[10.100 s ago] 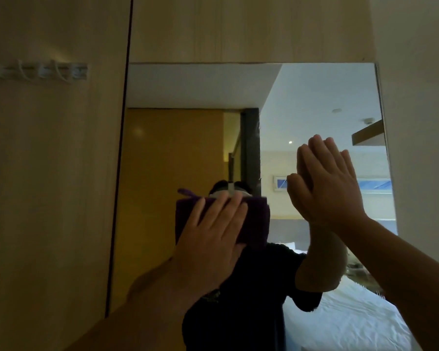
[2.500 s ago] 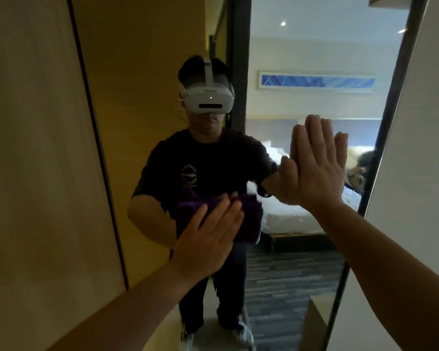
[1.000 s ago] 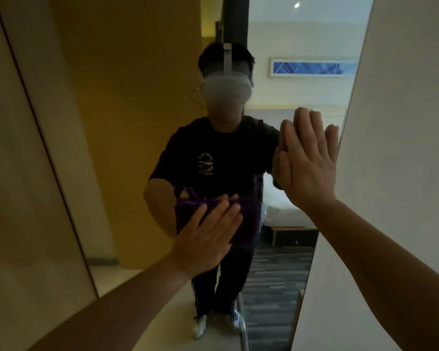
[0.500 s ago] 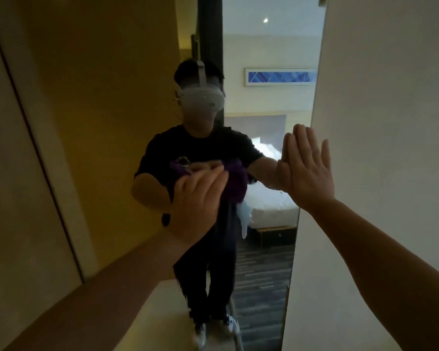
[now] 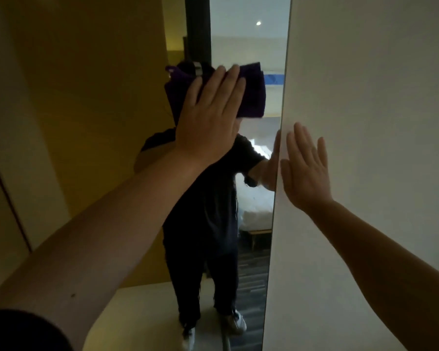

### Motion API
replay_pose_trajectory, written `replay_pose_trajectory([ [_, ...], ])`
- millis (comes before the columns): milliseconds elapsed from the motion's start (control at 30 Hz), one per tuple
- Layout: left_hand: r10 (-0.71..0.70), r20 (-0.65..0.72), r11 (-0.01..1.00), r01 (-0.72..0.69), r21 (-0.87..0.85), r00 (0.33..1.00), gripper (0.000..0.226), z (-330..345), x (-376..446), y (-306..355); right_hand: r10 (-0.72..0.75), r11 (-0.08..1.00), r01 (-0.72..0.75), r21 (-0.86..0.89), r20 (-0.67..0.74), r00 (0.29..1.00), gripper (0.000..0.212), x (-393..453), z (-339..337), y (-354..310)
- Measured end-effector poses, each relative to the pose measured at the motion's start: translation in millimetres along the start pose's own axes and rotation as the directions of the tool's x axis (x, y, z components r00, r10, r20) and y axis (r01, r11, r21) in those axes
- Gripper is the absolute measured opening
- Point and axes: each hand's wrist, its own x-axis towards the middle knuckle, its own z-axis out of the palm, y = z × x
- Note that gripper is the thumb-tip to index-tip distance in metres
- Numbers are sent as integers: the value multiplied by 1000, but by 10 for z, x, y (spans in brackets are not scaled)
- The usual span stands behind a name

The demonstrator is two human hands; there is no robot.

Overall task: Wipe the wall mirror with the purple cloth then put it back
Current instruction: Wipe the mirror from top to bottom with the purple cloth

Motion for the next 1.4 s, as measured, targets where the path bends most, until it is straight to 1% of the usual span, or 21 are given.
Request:
replay_pose_trajectory([
  [100, 80, 50, 997, -81, 12, 995, 60, 117, -576, 325, 47, 999, -46, -20, 26, 999, 58, 6, 56, 329],
  [167, 97, 63, 995, -99, 25, 993, 61, 209, -972, 540, 32, 999, -30, -35, 60, 998, 59, -16, 125, 463],
  [267, 114, 64, 993, -116, 37, 991, 61, 343, -1514, 777, 8, 998, -5, -57, 64, 998, 59, -43, 226, 521],
  [400, 275, 167, 957, -286, 48, 947, 67, 459, -2460, 995, -6, 999, 8, -46, 48, 999, 61, -31, 264, 543],
  [500, 304, 208, 948, -316, 28, 930, 59, 432, -2809, 1041, -10, 998, 14, -57, 65, 998, 62, -41, 273, 560],
  [567, 285, 220, 957, -290, -11, 933, 50, 372, -2725, 1021, -12, 998, 17, -67, 84, 996, 62, -33, 258, 548],
  [633, 254, 203, 967, -244, -74, 946, 44, 289, -2517, 1006, -11, 998, 18, -62, 114, 993, 62, -27, 229, 554],
  [700, 174, 171, 979, -151, -140, 970, 42, 213, -2173, 988, -8, 997, 18, -71, 138, 990, 61, -33, 199, 557],
  [767, 55, 93, 986, -39, -163, 994, 43, 154, -1672, 929, -7, 996, 20, -84, 146, 989, 61, -32, 187, 552],
  [833, -51, 6, 986, 51, -157, 999, 46, 89, -1070, 801, -5, 996, 20, -88, 164, 986, 61, -26, 185, 554],
  [900, -110, -43, 986, 104, -129, 993, 48, 11, -458, 636, -9, 995, 26, -92, 176, 984, 62, -24, 191, 569],
  [967, -149, -80, 988, 144, -63, 986, 49, -27, 86, 499, -21, 996, 35, -86, 162, 987, 62, -27, 207, 592],
  [1033, -154, -69, 988, 155, 1, 986, 53, -33, 453, 432, -35, 995, 47, -87, 134, 990, 62, -33, 235, 601],
  [1100, -125, -16, 991, 126, 39, 992, 56, 16, 539, 439, -44, 993, 56, -102, 114, 992, 62, -35, 273, 607],
  [1200, -23, 24, 996, 21, 85, 999, 56, 95, 269, 490, -41, 994, 49, -94, 88, 995, 62, -32, 311, 618],
  [1400, 16, 39, 996, -19, 86, 999, 57, 196, -357, 739, -68, 995, 68, -76, 2, 998, 59, -30, 362, 606],
])
